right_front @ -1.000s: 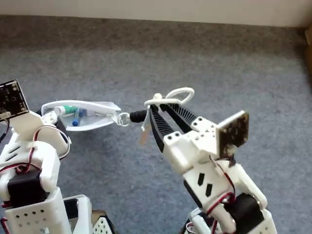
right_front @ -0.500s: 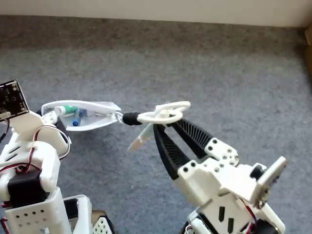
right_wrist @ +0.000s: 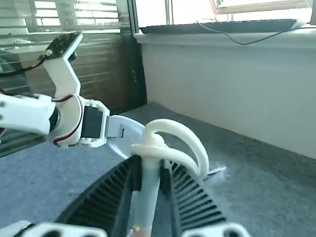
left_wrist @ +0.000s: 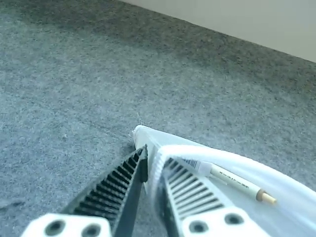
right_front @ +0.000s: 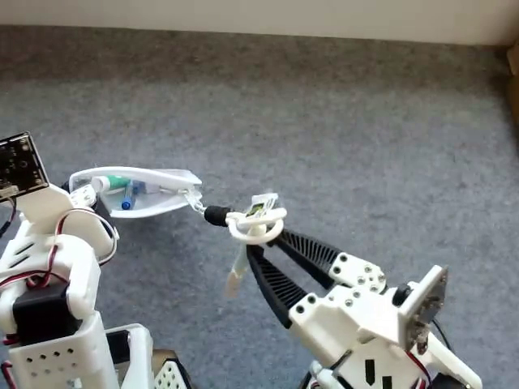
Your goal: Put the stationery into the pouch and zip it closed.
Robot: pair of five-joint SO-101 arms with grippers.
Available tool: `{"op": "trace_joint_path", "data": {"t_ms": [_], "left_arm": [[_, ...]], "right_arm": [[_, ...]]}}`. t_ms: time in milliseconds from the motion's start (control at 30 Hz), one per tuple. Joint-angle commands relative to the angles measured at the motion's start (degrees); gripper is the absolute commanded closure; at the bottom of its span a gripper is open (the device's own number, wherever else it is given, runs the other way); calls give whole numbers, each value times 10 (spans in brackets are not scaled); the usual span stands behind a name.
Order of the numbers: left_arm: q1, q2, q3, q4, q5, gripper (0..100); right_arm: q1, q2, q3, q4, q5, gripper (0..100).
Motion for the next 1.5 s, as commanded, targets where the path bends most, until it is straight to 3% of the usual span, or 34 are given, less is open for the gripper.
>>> {"op": "trace_joint_path", "data": {"t_ms": [0, 267, 467, 1233, 1467], "left_arm": [[-9, -13, -5, -2, 4, 983], [-10, -13, -5, -1, 4, 983], [-10, -13, -5, -1, 4, 983], [-10, -14, 5, -5, 4, 983], [-10, -14, 5, -5, 4, 983]], "right_arm": [[-52, 19, -13, 46, 13, 994], [-86, 145, -15, 143, 13, 994], [-125, 152, -15, 144, 14, 994], [-128, 154, -11, -260, 17, 994], [-130, 155, 55, -428, 184, 994]]}}
